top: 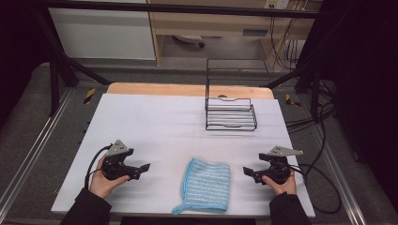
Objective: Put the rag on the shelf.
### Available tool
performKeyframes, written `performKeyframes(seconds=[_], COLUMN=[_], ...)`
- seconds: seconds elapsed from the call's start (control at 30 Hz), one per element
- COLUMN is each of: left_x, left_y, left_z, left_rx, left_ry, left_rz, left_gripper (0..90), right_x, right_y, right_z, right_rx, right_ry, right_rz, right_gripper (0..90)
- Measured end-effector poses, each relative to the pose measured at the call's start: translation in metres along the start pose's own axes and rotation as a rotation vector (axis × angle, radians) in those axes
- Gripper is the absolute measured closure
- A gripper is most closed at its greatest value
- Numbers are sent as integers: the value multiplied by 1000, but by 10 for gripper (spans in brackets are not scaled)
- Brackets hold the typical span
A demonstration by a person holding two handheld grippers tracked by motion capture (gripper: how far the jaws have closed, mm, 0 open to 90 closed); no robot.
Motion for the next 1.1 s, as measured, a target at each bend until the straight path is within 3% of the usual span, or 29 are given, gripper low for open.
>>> performKeyframes(seconds=[0.2,0.43,0.87,1.03,1.1], left_x=[6,15,54,69,72], left_y=[-4,-9,-25,-37,-44], left_z=[16,37,85,101,108], left_rx=[-14,-27,-69,-85,-96], left_ry=[-19,-8,-34,-28,-29], left_rz=[-1,-24,-36,-44,-55], left_gripper=[62,93,138,199,274], right_x=[0,-1,-1,-1,-2], right_y=[0,-1,-2,-1,-2], right_z=[0,0,0,0,0], right_rx=[0,-1,-5,-6,-6], right_ry=[1,1,-3,-1,-1], right_rz=[1,-6,-11,-14,-18], right_gripper=[13,14,16,16,17])
Point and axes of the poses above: each handheld gripper's, and its own axes: y roughly backward along the jaws, x roughly out of its top, z roughly to its right, the point moved 10 cm from there along -y, roughly forward along the jaws, and after that the axes turned 15 degrees about x, right-handed, at the moved point
